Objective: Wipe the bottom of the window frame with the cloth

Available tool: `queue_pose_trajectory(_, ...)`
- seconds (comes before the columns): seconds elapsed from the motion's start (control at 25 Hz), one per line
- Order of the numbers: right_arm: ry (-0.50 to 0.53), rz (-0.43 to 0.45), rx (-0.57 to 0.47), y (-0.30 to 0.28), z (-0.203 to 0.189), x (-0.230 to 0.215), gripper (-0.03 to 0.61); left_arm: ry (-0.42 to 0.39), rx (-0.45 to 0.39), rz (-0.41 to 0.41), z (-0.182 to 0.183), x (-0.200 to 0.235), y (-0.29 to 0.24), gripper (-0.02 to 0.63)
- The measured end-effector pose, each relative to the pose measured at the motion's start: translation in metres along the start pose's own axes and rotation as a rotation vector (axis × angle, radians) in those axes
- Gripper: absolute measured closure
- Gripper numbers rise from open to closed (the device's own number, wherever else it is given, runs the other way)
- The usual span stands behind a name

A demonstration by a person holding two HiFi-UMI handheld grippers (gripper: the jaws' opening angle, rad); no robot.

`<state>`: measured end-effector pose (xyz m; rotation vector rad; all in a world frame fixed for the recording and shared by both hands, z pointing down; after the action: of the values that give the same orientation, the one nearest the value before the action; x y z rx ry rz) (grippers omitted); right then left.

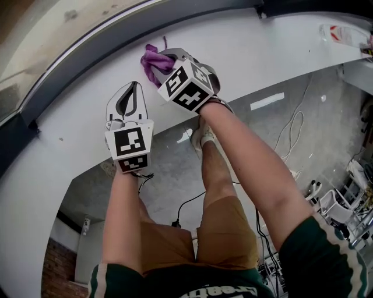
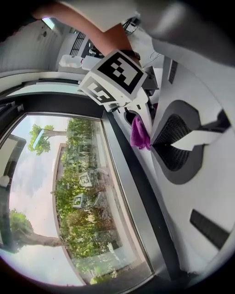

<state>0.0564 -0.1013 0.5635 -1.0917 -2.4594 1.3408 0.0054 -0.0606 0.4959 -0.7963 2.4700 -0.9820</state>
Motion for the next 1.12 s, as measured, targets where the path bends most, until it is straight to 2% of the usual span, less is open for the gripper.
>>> queue_pose_trajectory(0.44, -0.011, -0.037, -0.006, 0.032, -0.023, -0.051, 0.482, -0.046, -0.024, -0.047, 0.030, -0.042, -0.030, 0.606)
queue_pose_trajectory(1.12, -0.028, -0.105, -0.002, 0.082, -0.062, -0.140, 0.480, -0.061, -0.060, -0.102, 0.078, -0.107, -0.078, 0.606)
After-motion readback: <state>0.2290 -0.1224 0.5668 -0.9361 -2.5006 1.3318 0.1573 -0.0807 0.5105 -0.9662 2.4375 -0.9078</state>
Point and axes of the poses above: the fingertips, and each gripper's own axes: y backward along the fingers, x to its left, z out of its top, the point moved 1 cm from there along y, backward along the fingers, and after that the axes turned 13 degrees about -y, right-handed, at the moved point
